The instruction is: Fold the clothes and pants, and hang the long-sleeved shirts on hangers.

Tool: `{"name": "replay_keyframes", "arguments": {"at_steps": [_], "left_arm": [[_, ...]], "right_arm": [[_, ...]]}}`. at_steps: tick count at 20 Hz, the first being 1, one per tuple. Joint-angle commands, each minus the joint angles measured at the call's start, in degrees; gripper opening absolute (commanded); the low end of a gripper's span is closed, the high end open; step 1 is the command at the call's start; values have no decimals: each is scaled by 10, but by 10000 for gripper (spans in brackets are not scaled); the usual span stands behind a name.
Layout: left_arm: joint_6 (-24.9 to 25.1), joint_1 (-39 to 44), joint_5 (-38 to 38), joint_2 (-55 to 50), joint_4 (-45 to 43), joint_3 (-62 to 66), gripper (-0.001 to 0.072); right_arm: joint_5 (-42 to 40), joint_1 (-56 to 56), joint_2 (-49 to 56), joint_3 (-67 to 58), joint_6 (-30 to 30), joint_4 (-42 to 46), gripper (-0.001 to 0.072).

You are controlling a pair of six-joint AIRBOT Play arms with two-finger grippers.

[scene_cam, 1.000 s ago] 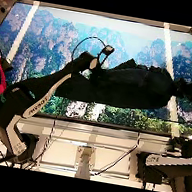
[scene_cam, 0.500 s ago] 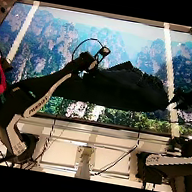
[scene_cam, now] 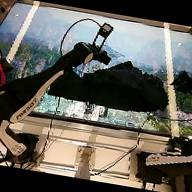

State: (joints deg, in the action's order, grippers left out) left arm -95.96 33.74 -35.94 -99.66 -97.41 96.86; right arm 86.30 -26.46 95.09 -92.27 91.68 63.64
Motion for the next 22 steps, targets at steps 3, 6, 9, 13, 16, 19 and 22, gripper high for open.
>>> {"name": "replay_keyframes", "arguments": {"at_steps": [3,6,9,13,16,19,22], "left_arm": [[-7,-18,-56,35,3,1,25],[3,-43,-160,40,84,0,24],[87,-77,-224,40,202,0,24],[210,-139,-401,42,209,-8,22],[343,-164,-493,58,208,-65,21],[365,-160,-533,88,162,-167,21],[351,-179,-503,128,189,-273,22]], "right_arm": [[-27,3,45,-5,-111,-275,29],[-30,30,73,-5,-132,-321,28],[-40,82,102,-5,-149,-319,29],[-51,111,112,-17,-149,-319,29],[-46,107,113,-20,-148,-318,29],[-35,104,113,-20,-148,-319,29],[-34,104,113,-20,-148,-319,29]]}}
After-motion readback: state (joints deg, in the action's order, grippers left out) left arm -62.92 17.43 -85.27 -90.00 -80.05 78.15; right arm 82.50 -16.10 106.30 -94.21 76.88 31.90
